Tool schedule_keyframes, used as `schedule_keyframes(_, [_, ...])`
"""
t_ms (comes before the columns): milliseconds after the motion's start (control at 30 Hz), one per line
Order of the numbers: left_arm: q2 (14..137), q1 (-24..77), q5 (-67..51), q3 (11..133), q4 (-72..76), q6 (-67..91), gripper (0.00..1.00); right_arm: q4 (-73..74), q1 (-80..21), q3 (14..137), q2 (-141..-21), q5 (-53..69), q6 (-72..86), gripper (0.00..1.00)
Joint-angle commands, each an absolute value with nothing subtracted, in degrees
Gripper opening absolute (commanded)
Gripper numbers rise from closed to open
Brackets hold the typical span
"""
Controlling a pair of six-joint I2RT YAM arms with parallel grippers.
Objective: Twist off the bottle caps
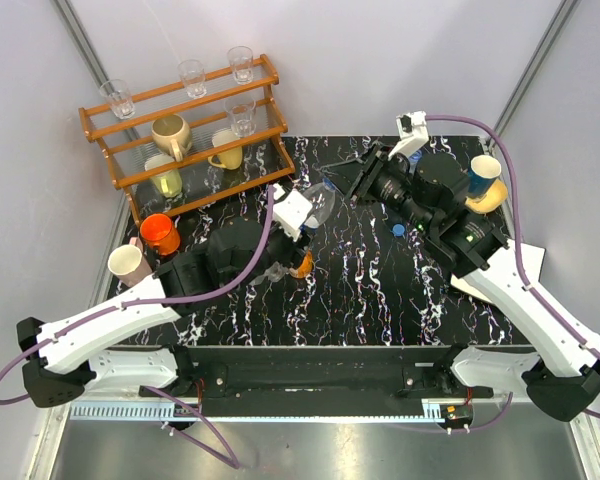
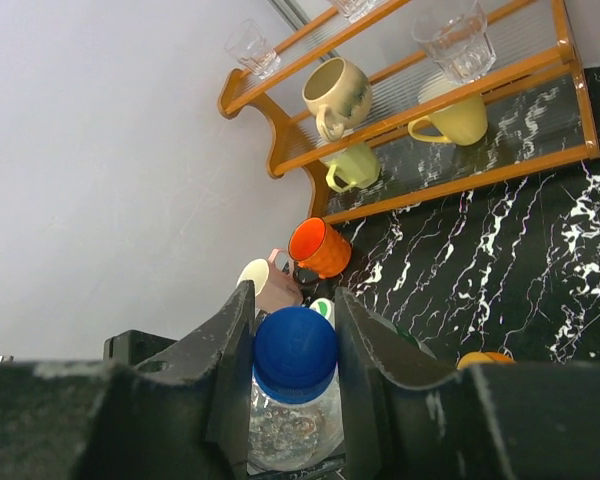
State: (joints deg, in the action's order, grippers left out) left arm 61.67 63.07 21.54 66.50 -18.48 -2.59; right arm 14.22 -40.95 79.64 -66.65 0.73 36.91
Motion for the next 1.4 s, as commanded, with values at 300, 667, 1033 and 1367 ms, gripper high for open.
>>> schedule_keyframes(300, [55.29, 62.93, -8.68, 70.31, -17.49, -3.70, 0.60, 21.43, -41.57, 86.74, -64.25, 23.09, 18.03, 0.00])
schedule_keyframes(667, [53.53, 52.23, -45.39, 72.34, -14.60, 5.70, 0.61, 18.21, -41.48, 82.27, -56.09, 44.55, 2.99, 0.00])
schedule_keyframes(1033, [54.75, 45.09, -65.99, 66.71, 6.50, 23.55, 0.63, 22.05, -41.49, 82.35, -54.84, 59.23, -5.27, 0.00])
schedule_keyframes(1367, [57.22, 45.18, -69.78, 66.18, 7.65, 25.31, 0.61, 28.83, -41.57, 87.97, -59.85, 62.58, -10.19, 0.00])
